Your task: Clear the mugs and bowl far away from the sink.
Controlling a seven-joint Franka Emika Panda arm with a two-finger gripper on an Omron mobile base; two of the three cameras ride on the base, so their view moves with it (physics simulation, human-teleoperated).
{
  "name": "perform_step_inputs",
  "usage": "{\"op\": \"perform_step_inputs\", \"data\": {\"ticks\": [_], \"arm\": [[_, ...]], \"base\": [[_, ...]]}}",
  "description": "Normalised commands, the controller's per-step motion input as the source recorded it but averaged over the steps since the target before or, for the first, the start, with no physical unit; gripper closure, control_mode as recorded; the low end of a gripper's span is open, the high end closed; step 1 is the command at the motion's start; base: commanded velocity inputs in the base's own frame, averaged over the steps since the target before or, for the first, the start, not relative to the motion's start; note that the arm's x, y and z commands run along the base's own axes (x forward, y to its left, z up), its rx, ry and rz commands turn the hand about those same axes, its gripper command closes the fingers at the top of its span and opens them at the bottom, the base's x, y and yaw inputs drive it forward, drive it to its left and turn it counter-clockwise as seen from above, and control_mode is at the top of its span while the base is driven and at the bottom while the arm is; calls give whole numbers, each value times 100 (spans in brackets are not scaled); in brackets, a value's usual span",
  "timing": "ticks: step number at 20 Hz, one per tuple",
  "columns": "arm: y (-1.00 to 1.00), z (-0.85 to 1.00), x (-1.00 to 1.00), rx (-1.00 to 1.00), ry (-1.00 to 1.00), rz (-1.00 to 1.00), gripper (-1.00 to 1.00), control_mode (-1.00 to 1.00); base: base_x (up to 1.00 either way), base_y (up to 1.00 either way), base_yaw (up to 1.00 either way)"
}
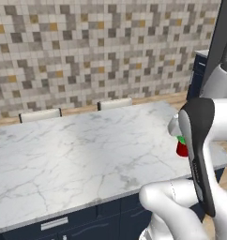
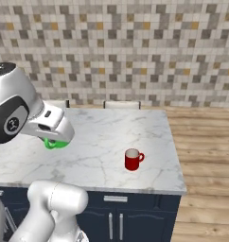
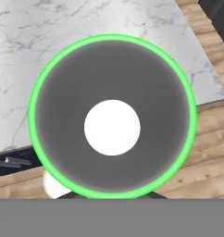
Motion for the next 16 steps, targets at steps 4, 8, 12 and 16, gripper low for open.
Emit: {"op": "perform_step_inputs", "data": {"ticks": [4,8,12,16], "arm": [[16,-66,34,0,-13,0,100,-100],[6,-62,51,0,-9,0,100,-100],[8,-54,71,-1,-2,0,100,-100],[0,-12,79,0,2,0,100,-100]], "base": [[0,0,0],[0,0,0],[0,0,0],[0,0,0]]}}
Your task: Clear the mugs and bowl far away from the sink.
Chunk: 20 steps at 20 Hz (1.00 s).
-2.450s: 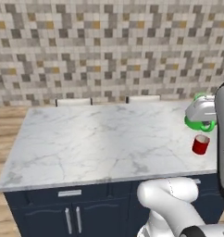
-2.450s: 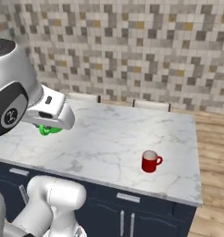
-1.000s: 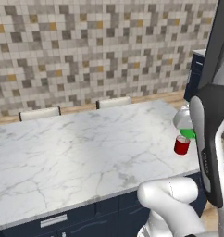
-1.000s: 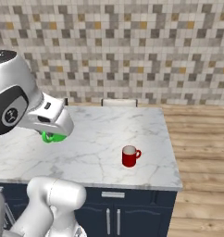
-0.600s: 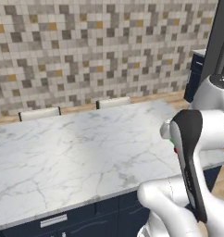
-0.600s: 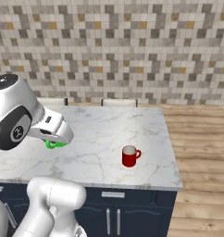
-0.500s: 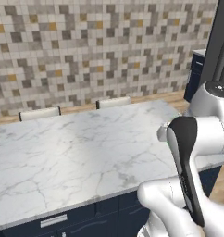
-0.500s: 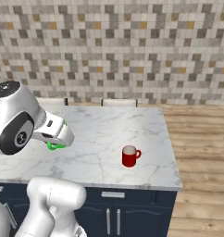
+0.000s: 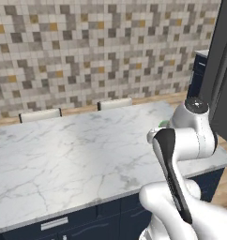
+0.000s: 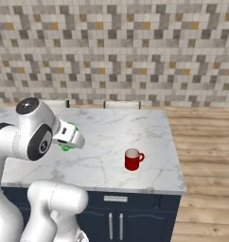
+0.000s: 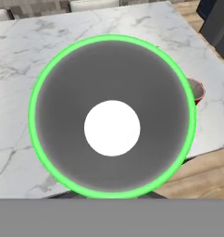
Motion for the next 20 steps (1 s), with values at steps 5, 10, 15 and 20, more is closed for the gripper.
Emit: {"op": "perform_step_inputs", "data": {"ticks": [5,10,15,20], "arm": [[0,-1,76,0,3,0,100,-100],[0,-14,43,0,0,0,100,-100],[0,-32,42,2,0,0,100,-100],[0,-38,23,2,1,0,100,-100]], "base": [[0,0,0],[0,0,0],[0,0,0],[0,0,0]]}}
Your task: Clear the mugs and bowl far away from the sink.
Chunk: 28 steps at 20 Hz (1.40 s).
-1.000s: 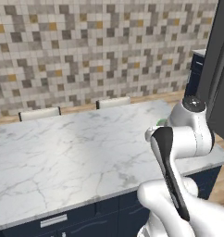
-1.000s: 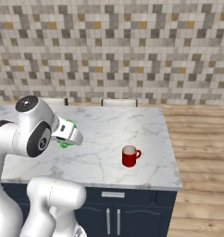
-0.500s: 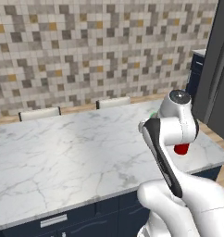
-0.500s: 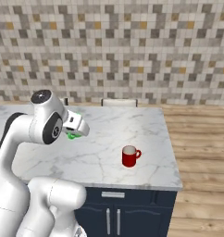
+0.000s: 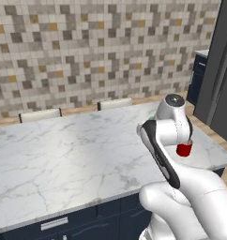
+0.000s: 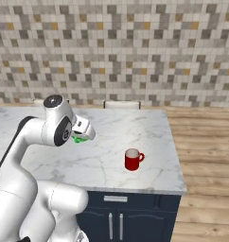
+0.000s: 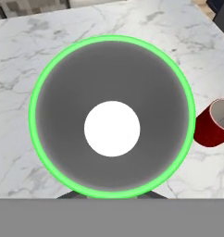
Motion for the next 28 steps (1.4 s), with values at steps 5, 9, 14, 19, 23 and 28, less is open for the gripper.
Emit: {"op": "perform_step_inputs", "data": {"ticks": [5,9,14,19,23,28], "arm": [[0,-37,19,1,6,0,100,-100],[0,-33,21,0,10,0,100,-100],[0,-35,21,0,10,-1,100,-100],[0,-34,13,2,5,0,100,-100],[0,-34,11,1,0,0,100,-100],[0,-41,6,0,0,0,100,-100]], "base": [[0,0,0],[0,0,0],[0,0,0],[0,0,0],[0,0,0],[0,0,0]]}}
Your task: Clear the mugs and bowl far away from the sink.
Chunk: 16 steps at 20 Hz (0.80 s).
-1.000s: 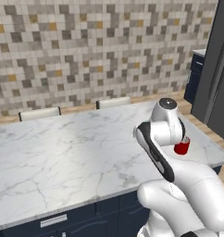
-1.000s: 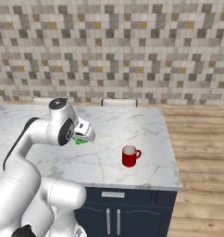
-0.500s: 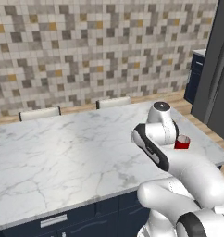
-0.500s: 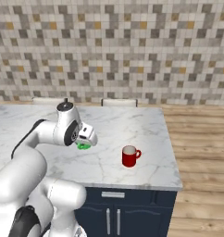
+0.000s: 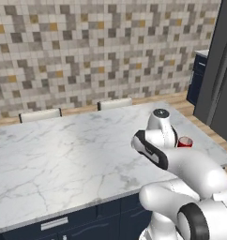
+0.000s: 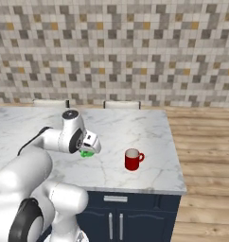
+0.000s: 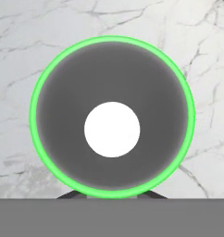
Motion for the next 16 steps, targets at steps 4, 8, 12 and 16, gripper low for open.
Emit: {"op": "perform_step_inputs", "data": {"ticks": [4,8,12,16], "arm": [[0,-40,14,0,0,0,100,-100],[0,-26,15,1,2,0,100,-100],[0,-23,14,3,5,0,100,-100],[0,-26,9,3,5,0,100,-100]], "base": [[0,0,0],[0,0,0],[0,0,0],[0,0,0]]}}
